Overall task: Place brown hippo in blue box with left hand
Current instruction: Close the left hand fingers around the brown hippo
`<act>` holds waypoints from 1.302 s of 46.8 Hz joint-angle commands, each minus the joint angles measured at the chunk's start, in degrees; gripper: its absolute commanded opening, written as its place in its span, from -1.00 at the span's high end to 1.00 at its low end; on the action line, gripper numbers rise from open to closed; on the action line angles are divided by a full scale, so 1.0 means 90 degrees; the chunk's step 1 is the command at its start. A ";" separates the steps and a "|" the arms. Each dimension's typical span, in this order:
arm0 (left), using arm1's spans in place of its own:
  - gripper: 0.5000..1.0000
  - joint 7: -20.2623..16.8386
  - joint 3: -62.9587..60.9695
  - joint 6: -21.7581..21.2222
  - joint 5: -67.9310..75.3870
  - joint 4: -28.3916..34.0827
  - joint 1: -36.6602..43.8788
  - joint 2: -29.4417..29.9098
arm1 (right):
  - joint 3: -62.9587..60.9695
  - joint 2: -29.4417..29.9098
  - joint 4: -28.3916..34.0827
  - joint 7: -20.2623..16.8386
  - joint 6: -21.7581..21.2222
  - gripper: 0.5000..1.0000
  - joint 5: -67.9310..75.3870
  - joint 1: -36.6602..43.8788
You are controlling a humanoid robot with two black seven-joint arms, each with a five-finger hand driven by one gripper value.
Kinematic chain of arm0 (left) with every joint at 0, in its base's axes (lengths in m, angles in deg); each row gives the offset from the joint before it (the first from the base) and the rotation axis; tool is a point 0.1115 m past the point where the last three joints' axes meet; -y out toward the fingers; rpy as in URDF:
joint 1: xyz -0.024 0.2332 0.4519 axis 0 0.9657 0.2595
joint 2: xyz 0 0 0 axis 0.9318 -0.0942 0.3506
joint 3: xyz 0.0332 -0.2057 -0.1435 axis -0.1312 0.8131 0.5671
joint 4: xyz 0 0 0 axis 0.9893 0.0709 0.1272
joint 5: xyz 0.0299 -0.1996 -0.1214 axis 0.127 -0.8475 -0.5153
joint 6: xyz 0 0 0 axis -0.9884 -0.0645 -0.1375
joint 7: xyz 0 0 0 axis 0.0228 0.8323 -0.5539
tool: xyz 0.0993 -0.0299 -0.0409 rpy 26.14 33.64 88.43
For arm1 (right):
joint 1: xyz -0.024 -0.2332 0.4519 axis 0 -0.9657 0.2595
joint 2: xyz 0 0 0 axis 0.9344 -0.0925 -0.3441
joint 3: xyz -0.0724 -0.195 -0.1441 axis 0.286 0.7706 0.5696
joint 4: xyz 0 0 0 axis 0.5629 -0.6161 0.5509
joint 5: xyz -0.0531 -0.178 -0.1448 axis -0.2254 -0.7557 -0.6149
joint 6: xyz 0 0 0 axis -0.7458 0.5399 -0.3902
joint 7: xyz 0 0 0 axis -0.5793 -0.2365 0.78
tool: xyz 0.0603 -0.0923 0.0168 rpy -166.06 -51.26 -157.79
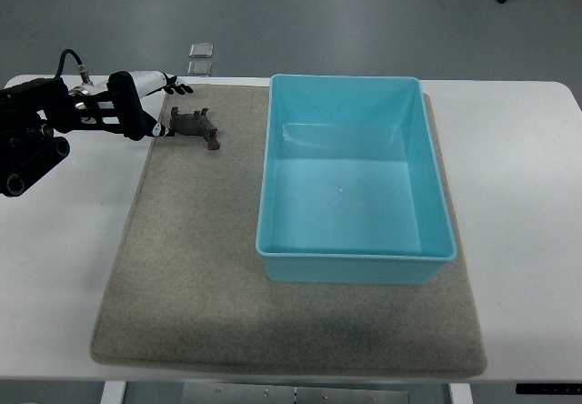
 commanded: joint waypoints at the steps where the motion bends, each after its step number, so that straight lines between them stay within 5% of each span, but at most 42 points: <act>1: -0.21 0.0000 0.0004 -0.0001 0.0000 -0.0002 0.0000 -0.0029 | 0.0000 0.0000 0.0000 0.0000 0.0000 -0.74 0.0000 0.0000; 29: -0.15 0.0000 -0.0045 -0.0010 0.0000 -0.0031 0.0029 -0.0165 | 0.0000 0.0000 0.0000 0.0000 0.0000 -0.74 0.0000 0.0000; 61: 0.16 0.0009 -0.0201 -0.0108 -0.0059 -0.0002 0.0029 -0.0205 | -0.0010 0.0000 0.0000 0.0000 0.0000 -0.74 0.0000 0.0000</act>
